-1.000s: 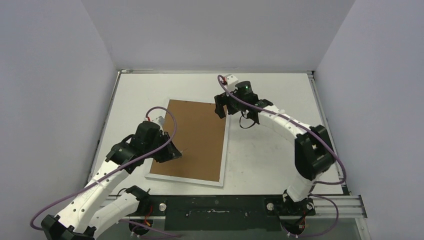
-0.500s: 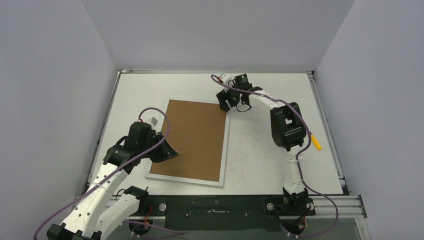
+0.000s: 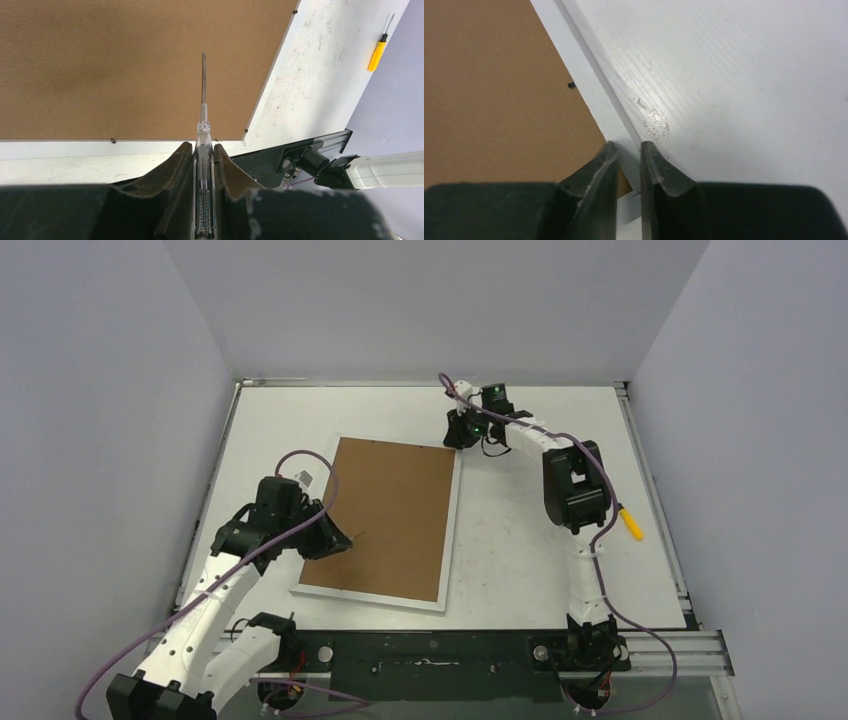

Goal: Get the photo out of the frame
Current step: Adjust the photo frame at the center of the board.

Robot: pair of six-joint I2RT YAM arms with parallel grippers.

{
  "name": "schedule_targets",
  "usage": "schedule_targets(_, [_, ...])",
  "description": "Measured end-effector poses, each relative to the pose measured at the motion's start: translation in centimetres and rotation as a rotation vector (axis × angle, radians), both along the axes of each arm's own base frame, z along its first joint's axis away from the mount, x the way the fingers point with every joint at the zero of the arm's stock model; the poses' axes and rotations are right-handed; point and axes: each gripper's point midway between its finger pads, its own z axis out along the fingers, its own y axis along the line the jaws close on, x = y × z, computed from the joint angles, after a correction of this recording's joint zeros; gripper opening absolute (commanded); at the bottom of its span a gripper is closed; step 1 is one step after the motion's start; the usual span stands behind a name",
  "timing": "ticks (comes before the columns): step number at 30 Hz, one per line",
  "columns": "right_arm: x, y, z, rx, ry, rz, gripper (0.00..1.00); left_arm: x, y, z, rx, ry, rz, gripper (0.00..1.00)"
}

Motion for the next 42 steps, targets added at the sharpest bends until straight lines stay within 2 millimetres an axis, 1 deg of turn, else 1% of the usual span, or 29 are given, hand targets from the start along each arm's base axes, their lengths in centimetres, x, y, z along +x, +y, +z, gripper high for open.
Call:
schedule_targets(1, [0.1, -0.2, 0.1, 0.016, 0.015, -0.012, 0.08, 0.1, 0.1, 0.0, -0.002, 0.000, 0.002, 0.00])
schedule_targets(2, [0.7, -0.8, 0.4, 0.025, 0.013, -0.048, 0.09, 0.3, 0.1, 0.0, -0.004, -0.001, 0.005, 0.00])
schedule_targets(3, [1.1, -1.7, 0.3, 0.026, 0.018, -0.093, 0.08, 0.4, 0.1, 0.0, -0.007, -0.003, 0.005, 0.00])
schedule_targets(4, [1.3, -3.4, -0.5, 0.024, 0.037, -0.164, 0.08, 0.5, 0.1, 0.1, -0.010, -0.006, 0.002, 0.00])
schedule_targets(6, [0.6, -8.2, -2.3, 0.042, 0.105, -0.331, 0.08, 0.7, 0.0, 0.1, -0.016, -0.011, -0.003, 0.00])
schedule_targets(7, [0.5, -10.6, -2.2, 0.056, 0.113, -0.414, 0.09, 0.7, 0.0, 0.1, -0.018, -0.012, -0.007, 0.00])
schedule_targets(8, [-0.1, -13.0, -2.2, 0.056, 0.130, -0.499, 0.12, 0.8, -0.1, 0.1, -0.021, -0.011, -0.011, 0.00])
schedule_targets(9, [-1.0, -15.6, -2.3, 0.050, 0.144, -0.584, 0.20, 0.9, -0.2, 0.1, -0.026, -0.009, -0.015, 0.00])
schedule_targets(10, [-1.8, -17.2, -2.2, 0.043, 0.151, -0.643, 0.33, 1.0, -0.4, 0.0, -0.032, -0.008, -0.019, 0.00])
schedule_targets(11, [-2.5, -19.3, -2.2, 0.037, 0.157, -0.714, 0.44, 1.2, -0.5, 0.1, -0.036, -0.010, -0.022, 0.00])
schedule_targets(12, [-3.3, -20.1, -2.0, 0.033, 0.160, -0.752, 0.50, 1.4, -0.6, 0.1, -0.041, -0.013, -0.026, 0.00])
schedule_targets(13, [-3.8, -20.0, -1.8, 0.035, 0.160, -0.763, 0.54, 1.5, -0.7, 0.1, -0.046, -0.015, -0.028, 0.00])
schedule_targets(14, [-4.3, -19.5, -1.5, 0.039, 0.158, -0.756, 0.58, 1.6, -0.8, 0.1, -0.050, -0.016, -0.030, 0.00])
schedule_targets(17, [-4.8, -16.1, -0.4, 0.069, 0.157, -0.680, 0.72, 1.6, -0.8, 0.2, -0.051, -0.019, -0.031, 0.00])
schedule_targets(18, [-4.8, -14.8, 0.0, 0.070, 0.153, -0.649, 0.76, 1.6, -0.7, 0.2, -0.048, -0.023, -0.028, 0.00])
schedule_targets(20, [-4.9, -12.4, 0.8, 0.061, 0.142, -0.593, 0.79, 1.4, -0.3, 0.4, -0.033, -0.037, -0.014, 0.00])
schedule_targets(23, [-4.7, -8.1, 2.6, 0.055, 0.095, -0.523, 0.78, 1.0, 0.5, 1.1, -0.011, -0.079, 0.011, 0.00])
schedule_targets(26, [-5.1, -5.0, 3.3, 0.028, 0.084, -0.503, 0.76, 0.6, 1.1, 1.5, 0.005, -0.103, 0.030, 0.00])
schedule_targets(28, [-4.8, -3.6, 3.5, 0.007, 0.075, -0.499, 0.77, 0.4, 1.3, 1.4, 0.015, -0.100, 0.037, 0.00])
schedule_targets(30, [-3.8, -2.9, 3.3, -0.012, 0.055, -0.494, 0.80, 0.4, 1.4, 1.2, 0.022, -0.092, 0.041, 0.00])
schedule_targets(33, [-2.5, -2.7, 1.9, -0.054, 0.027, -0.461, 0.90, 0.3, 1.7, 1.0, 0.032, -0.085, 0.048, 0.00])
schedule_targets(34, [-2.1, -2.7, 1.1, -0.065, 0.026, -0.438, 0.90, 0.3, 1.8, 1.0, 0.035, -0.084, 0.051, 0.00])
schedule_targets(37, [-0.8, -2.4, -0.8, -0.043, 0.059, -0.336, 0.80, 0.2, 1.9, 0.9, 0.043, -0.082, 0.053, 0.00])
schedule_targets(39, [0.6, -2.1, -0.9, -0.008, 0.067, -0.272, 0.75, 0.1, 1.9, 0.9, 0.044, -0.081, 0.052, 0.00])
schedule_targets(40, [1.5, -1.8, -0.7, 0.001, 0.055, -0.241, 0.69, 0.2, 1.9, 0.9, 0.044, -0.081, 0.052, 0.00])
schedule_targets(42, [2.3, -1.3, -0.8, 0.015, 0.047, -0.180, 0.53, 0.2, 1.9, 0.8, 0.045, -0.079, 0.052, 0.00])
